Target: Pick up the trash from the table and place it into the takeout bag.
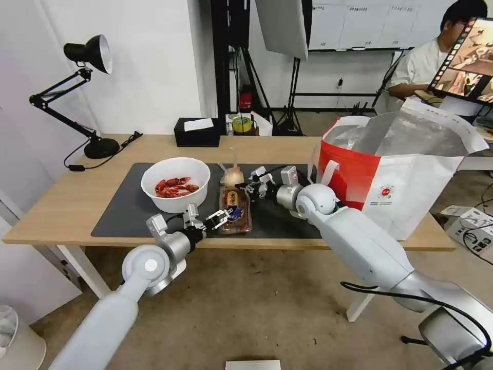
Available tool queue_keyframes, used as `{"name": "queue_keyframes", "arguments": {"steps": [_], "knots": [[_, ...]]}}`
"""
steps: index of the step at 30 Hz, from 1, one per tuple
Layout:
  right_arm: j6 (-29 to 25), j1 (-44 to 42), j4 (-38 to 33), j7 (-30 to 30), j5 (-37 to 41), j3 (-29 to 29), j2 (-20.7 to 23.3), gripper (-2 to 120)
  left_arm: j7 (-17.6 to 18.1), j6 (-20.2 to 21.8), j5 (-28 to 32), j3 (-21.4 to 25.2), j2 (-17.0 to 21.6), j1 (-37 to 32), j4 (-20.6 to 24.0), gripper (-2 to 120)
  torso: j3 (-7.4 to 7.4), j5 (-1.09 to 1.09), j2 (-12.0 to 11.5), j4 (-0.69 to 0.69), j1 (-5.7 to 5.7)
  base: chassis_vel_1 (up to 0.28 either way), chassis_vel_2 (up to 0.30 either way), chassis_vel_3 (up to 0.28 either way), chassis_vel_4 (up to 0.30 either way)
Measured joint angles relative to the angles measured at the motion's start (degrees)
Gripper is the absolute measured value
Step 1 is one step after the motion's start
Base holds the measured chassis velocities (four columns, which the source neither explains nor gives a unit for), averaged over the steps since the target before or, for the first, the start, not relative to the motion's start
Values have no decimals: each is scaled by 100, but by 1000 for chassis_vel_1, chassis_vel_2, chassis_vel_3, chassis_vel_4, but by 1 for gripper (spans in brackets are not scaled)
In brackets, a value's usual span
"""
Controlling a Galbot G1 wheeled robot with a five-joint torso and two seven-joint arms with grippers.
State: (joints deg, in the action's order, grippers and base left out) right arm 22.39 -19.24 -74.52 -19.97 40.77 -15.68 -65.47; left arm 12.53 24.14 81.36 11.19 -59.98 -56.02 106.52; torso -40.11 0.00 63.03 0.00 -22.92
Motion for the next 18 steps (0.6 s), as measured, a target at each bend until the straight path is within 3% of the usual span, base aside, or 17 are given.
{"name": "queue_keyframes", "arguments": {"steps": [14, 18], "knots": [[-3, 4, 12, -1, 14, 1, -3, 0, -122, 75, -1, -109, 45, 75, -47, 100, 0, 0, 0, 0, 0, 0, 0, 0, 0], [-7, 2, 14, 1, 33, 2, 2, 0, -126, 75, -4, -139, 52, 95, -65, 88, 0, 0, 0, 0, 0, 0, 0, 0, 0]]}}
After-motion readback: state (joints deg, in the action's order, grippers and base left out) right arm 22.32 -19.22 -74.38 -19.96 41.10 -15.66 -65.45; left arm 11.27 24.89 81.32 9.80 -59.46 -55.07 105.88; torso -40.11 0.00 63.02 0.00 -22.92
